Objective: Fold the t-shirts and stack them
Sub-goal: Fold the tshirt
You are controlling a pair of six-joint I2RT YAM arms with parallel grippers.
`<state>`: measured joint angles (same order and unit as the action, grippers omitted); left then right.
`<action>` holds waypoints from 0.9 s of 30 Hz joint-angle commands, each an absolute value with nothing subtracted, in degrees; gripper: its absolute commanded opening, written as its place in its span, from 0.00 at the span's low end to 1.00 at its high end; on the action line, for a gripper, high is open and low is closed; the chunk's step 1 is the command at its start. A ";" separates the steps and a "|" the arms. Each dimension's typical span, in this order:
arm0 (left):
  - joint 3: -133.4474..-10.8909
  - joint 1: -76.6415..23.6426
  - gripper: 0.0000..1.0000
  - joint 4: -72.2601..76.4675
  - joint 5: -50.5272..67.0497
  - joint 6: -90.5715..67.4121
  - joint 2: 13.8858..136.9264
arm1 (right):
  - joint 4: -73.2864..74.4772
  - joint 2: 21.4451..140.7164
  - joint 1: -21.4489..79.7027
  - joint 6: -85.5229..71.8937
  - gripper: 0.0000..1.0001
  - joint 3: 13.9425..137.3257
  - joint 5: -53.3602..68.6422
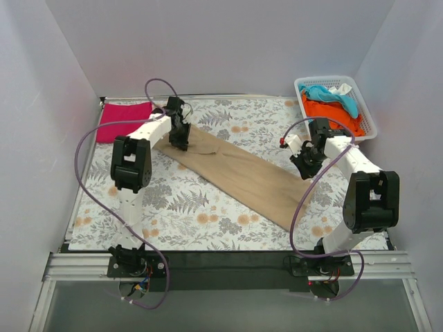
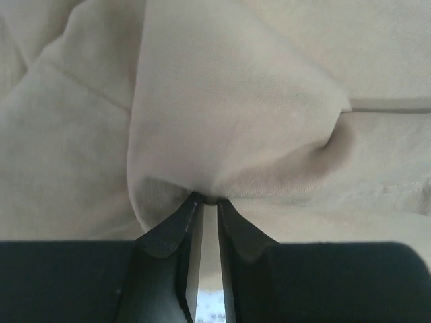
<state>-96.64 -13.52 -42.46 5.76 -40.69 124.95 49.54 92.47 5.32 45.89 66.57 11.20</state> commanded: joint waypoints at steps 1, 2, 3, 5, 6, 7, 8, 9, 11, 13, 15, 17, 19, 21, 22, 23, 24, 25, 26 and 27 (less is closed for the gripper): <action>-114.08 -13.45 0.16 -41.74 2.11 -35.43 136.03 | 50.10 92.55 5.27 47.55 0.11 70.04 12.21; -119.13 -13.45 0.16 -42.44 2.11 -33.24 139.36 | 50.18 92.81 5.36 47.72 0.11 70.40 12.74; -123.96 -13.45 0.19 -42.89 2.46 -32.61 143.92 | 50.27 92.99 5.36 47.90 0.11 70.75 13.09; -135.81 -13.27 0.25 -42.81 6.75 -29.99 146.51 | 50.27 93.51 5.36 48.25 0.11 71.28 14.23; -137.44 -13.27 0.32 -41.85 8.94 -29.71 146.34 | 50.36 93.78 5.36 48.34 0.11 71.28 14.59; -137.11 -13.27 0.35 -37.75 10.53 -29.97 143.21 | 50.19 94.48 5.45 48.60 0.12 71.19 15.11; -132.06 -13.27 0.41 -35.18 13.42 -30.67 140.91 | 50.10 94.92 5.54 48.78 0.12 70.84 15.38; -128.71 -13.27 0.45 -32.46 14.75 -31.72 137.76 | 50.10 95.53 5.71 48.69 0.12 70.58 15.82; -121.85 -13.27 0.54 -26.38 17.91 -32.86 129.93 | 49.92 97.47 6.41 48.17 0.12 70.23 16.87; -115.77 -13.27 0.55 -25.40 18.72 -35.05 126.58 | 49.22 98.43 7.64 47.73 0.11 69.61 17.66; -111.74 -13.18 0.55 -26.01 18.37 -36.64 123.23 | 47.38 99.58 9.48 46.94 0.11 68.04 17.58; -108.47 -13.18 0.53 -26.46 19.07 -38.40 119.90 | 45.63 100.46 10.89 46.58 0.08 66.72 16.70; -103.55 -13.18 0.51 -26.11 19.16 -40.42 117.70 | 45.09 100.98 12.56 46.23 0.06 64.17 15.91; -101.00 -13.18 0.50 -26.19 18.55 -41.74 115.42 | 44.39 101.16 13.88 46.23 0.05 62.24 15.30; -98.81 -13.18 0.50 -26.45 18.54 -42.36 114.79 | 44.56 100.99 14.50 46.14 0.04 60.31 15.12; -97.92 -13.18 0.49 -26.54 18.72 -43.23 114.18 | 44.73 100.73 15.20 46.06 0.03 59.42 15.03; -97.04 -13.18 0.49 -26.72 18.72 -43.68 113.13 | 44.91 100.29 17.12 45.97 0.02 58.02 14.94; -95.38 -13.18 0.49 -26.89 18.02 -44.20 112.59 | 45.17 98.98 18.62 45.88 0.01 55.40 15.12; -94.84 -13.18 0.49 -27.16 18.10 -44.99 112.33 | 45.35 98.18 20.29 45.79 0.01 53.81 15.38; -94.14 -13.18 0.49 -27.51 18.37 -45.17 111.98 | 45.96 97.39 24.04 45.70 0.01 52.40 15.82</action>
<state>-96.44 -13.45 -26.59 17.87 -42.41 115.00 42.98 97.27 17.47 46.46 58.46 13.87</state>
